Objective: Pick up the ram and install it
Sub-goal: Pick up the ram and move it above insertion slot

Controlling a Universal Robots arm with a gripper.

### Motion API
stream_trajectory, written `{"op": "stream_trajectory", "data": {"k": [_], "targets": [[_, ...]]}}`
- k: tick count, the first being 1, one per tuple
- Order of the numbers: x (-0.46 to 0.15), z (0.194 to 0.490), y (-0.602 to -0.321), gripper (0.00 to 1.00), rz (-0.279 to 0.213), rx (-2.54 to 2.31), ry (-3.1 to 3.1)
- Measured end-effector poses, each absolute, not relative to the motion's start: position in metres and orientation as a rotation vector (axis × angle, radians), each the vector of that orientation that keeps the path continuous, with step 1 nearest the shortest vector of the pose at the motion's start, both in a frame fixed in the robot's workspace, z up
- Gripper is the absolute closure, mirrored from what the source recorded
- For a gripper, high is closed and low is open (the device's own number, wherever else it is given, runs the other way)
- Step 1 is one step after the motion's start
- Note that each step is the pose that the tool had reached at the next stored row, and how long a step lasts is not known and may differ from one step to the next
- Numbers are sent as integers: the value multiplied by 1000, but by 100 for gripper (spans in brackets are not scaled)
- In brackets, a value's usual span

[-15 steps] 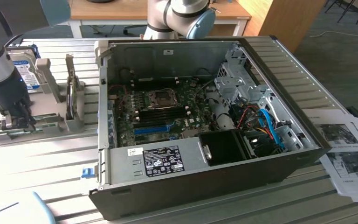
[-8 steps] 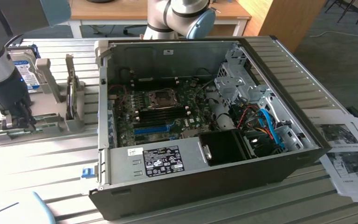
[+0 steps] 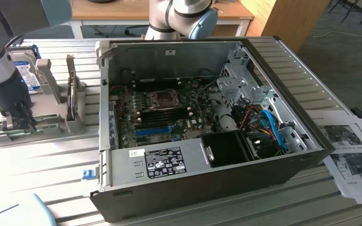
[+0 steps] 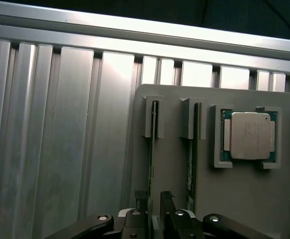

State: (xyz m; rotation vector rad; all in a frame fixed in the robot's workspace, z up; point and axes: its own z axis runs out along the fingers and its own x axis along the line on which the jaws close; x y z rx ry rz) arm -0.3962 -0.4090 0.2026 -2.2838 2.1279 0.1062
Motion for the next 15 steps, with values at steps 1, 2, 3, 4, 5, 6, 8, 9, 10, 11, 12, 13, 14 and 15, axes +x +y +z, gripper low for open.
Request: {"op": "stream_trajectory", "data": {"k": [1, 2, 3, 4, 5, 6, 8, 9, 10, 11, 12, 13, 14, 15], "targets": [[-396, 202, -409, 76, 106, -2284, 2128], [-396, 201, -409, 76, 106, -2284, 2128], [-396, 200, -409, 76, 106, -2284, 2128], [-396, 200, -409, 76, 106, -2284, 2128], [-396, 200, -409, 76, 106, -2284, 2128], [-396, 200, -409, 76, 106, -2284, 2128], [-396, 200, -409, 76, 106, -2284, 2128], [-396, 200, -409, 76, 106, -2284, 2128], [-396, 200, -409, 76, 106, -2284, 2128], [-396, 200, -409, 76, 106, -2284, 2128], [-396, 200, -409, 76, 106, -2284, 2128], [-396, 200, -408, 76, 106, -2284, 2128], [-396, 200, -408, 76, 106, -2284, 2128], [-396, 200, -409, 76, 106, -2284, 2128]]}}
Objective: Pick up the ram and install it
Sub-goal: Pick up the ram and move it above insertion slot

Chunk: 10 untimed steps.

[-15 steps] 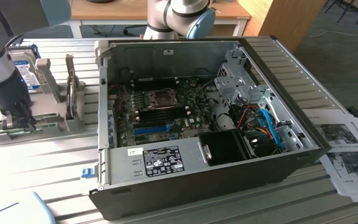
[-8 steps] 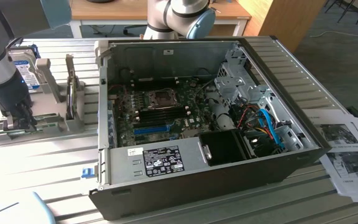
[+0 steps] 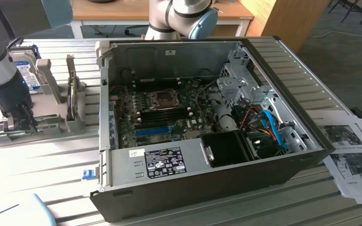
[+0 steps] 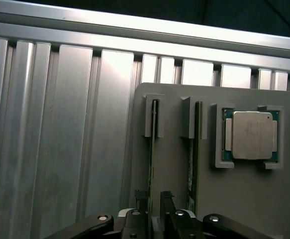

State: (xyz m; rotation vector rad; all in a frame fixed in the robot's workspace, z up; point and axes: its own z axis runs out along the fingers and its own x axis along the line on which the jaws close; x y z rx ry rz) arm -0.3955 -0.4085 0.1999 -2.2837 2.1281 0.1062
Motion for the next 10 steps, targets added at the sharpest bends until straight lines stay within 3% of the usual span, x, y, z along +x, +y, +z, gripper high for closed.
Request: {"op": "stream_trajectory", "data": {"k": [10], "targets": [[-395, 200, -408, 76, 106, -2285, 2127]]}}
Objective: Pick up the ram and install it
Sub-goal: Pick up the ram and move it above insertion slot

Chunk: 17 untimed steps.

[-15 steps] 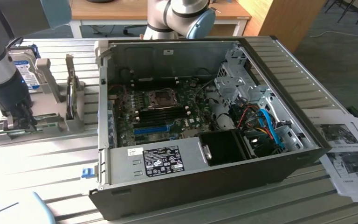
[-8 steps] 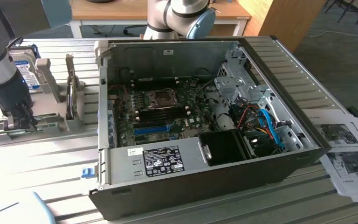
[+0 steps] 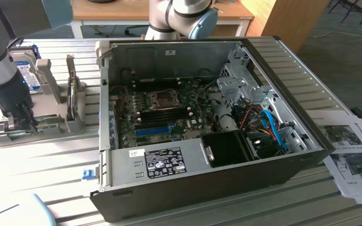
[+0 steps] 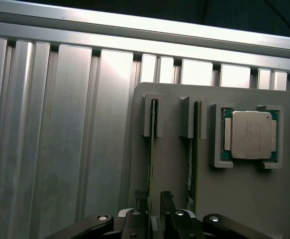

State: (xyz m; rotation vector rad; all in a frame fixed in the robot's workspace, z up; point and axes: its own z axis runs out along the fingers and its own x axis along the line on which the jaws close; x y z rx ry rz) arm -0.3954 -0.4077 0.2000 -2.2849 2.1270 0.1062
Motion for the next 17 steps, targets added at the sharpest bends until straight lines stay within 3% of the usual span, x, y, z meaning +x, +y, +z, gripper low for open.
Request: {"op": "stream_trajectory", "data": {"k": [17], "targets": [[-395, 200, -408, 76, 106, -2274, 2138]]}}
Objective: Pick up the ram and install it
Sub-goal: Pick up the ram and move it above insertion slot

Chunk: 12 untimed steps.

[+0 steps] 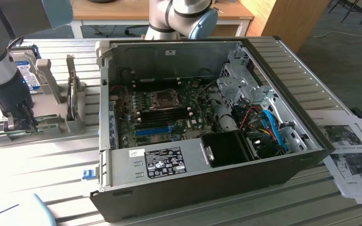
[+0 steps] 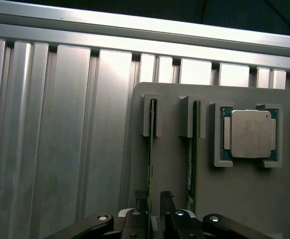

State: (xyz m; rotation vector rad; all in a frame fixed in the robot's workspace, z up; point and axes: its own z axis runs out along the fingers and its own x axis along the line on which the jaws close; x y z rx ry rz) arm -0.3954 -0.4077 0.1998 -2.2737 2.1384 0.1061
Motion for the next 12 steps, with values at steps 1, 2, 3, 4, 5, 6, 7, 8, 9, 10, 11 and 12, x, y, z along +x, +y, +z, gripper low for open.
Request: {"op": "stream_trajectory", "data": {"k": [1, 2, 3, 4, 5, 6, 7, 8, 9, 10, 11, 12], "targets": [[-395, 200, -408, 76, 106, -2274, 2138], [-395, 200, -408, 76, 106, -2274, 2138], [-395, 200, -408, 76, 106, -2274, 2138], [-395, 200, -408, 76, 106, -2274, 2138], [-395, 200, -408, 76, 106, -2274, 2138], [-395, 200, -408, 78, 106, -2274, 2138], [-395, 200, -408, 78, 106, -2274, 2139], [-395, 200, -408, 84, 106, -2274, 2138], [-395, 200, -408, 89, 106, -2274, 2138], [-395, 200, -408, 89, 106, -2274, 2138], [-395, 200, -408, 89, 106, -2274, 2138], [-395, 200, -408, 89, 106, -2274, 2138]]}}
